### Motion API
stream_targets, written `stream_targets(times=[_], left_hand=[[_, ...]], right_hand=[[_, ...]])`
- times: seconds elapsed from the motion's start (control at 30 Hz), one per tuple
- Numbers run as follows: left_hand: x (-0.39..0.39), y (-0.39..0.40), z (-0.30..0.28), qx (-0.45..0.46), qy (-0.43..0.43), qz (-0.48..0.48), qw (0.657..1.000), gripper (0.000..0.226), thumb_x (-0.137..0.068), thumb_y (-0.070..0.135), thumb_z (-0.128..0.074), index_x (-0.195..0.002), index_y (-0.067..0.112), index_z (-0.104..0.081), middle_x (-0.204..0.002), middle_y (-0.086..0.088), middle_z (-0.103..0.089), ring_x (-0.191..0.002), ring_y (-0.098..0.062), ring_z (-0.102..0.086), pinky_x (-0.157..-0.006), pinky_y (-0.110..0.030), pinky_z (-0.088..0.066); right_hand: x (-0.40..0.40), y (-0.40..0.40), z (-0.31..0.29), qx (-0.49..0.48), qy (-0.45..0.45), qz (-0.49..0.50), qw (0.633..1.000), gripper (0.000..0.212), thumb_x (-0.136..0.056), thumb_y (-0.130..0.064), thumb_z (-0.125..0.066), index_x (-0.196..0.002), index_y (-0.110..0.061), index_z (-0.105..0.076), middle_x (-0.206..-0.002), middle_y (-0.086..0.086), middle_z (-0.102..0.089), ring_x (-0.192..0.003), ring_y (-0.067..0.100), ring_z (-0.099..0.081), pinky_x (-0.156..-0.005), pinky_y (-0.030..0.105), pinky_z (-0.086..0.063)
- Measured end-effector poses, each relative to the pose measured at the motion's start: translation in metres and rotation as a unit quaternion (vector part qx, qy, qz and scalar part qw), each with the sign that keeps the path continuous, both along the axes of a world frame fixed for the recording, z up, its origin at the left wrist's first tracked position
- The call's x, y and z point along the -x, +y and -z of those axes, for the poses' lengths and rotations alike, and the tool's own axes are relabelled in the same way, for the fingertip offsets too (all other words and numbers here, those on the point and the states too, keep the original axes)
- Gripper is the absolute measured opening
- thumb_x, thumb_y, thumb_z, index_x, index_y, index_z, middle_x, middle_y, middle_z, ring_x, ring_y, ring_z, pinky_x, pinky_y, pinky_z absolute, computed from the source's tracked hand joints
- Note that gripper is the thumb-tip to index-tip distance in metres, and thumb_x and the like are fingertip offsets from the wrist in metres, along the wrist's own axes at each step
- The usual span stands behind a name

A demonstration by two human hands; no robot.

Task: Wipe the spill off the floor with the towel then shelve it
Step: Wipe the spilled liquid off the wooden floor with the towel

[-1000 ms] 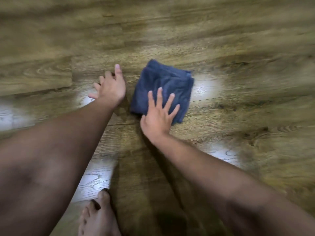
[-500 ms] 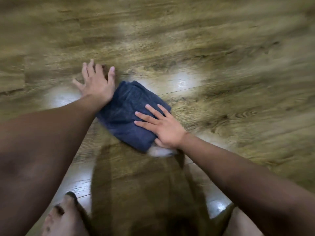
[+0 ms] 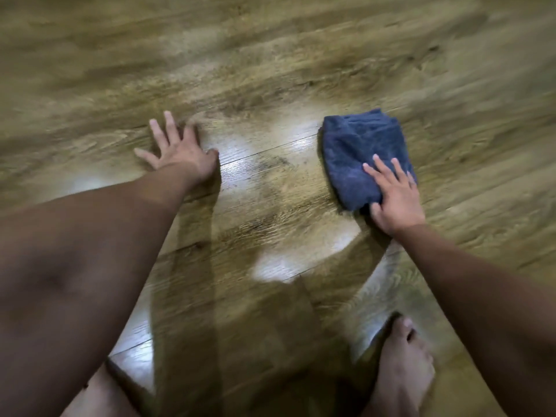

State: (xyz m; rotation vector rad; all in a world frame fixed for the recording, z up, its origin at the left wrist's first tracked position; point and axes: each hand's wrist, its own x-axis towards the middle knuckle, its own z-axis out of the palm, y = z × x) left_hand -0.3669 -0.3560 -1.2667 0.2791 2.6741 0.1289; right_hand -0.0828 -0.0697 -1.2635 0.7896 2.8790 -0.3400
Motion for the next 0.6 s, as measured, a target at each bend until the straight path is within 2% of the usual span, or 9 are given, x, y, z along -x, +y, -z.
stream_targets(times=[0.13, 0.27, 0.4, 0.6], left_hand=[[0.001, -0.032, 0.003, 0.005, -0.019, -0.052, 0.998, 0.081, -0.094, 0.07, -0.036, -0.16, 0.034, -0.007, -0.167, 0.0, 0.023, -0.152, -0.03, 0.024, -0.111, -0.077, 0.006], [0.004, -0.045, 0.0, 0.003, -0.024, -0.056, 0.998, 0.079, -0.094, 0.069, -0.034, -0.16, 0.036, -0.006, -0.167, 0.002, 0.023, -0.152, -0.03, 0.024, -0.109, -0.079, 0.005], [0.009, -0.059, -0.009, 0.017, -0.02, -0.081, 0.996, 0.081, -0.093, 0.071, -0.033, -0.161, 0.036, -0.004, -0.166, 0.002, 0.025, -0.151, -0.031, 0.025, -0.103, -0.083, 0.006], [0.022, -0.111, -0.01, 0.014, -0.024, -0.139, 0.99, 0.079, -0.092, 0.072, -0.031, -0.16, 0.038, -0.008, -0.167, 0.002, 0.021, -0.152, -0.032, 0.022, -0.101, -0.085, 0.001]], right_hand=[[0.015, -0.053, 0.006, 0.03, 0.015, 0.132, 0.991, 0.082, -0.073, -0.033, -0.046, -0.154, -0.031, -0.033, -0.167, -0.006, -0.017, -0.154, 0.03, -0.005, -0.121, 0.056, -0.007], [0.05, -0.134, 0.011, 0.057, 0.018, 0.233, 0.971, 0.075, -0.085, -0.03, -0.058, -0.155, -0.03, -0.029, -0.168, -0.003, -0.009, -0.152, 0.039, -0.002, -0.118, 0.064, -0.008], [0.068, -0.195, 0.016, 0.062, 0.018, 0.211, 0.975, 0.073, -0.084, -0.031, -0.058, -0.152, -0.034, -0.032, -0.168, -0.002, -0.01, -0.151, 0.042, -0.002, -0.117, 0.065, -0.008], [0.102, -0.247, 0.009, 0.102, 0.019, 0.163, 0.981, 0.068, -0.086, -0.028, -0.06, -0.149, -0.039, -0.036, -0.168, -0.005, -0.008, -0.152, 0.04, 0.003, -0.118, 0.065, -0.004]])
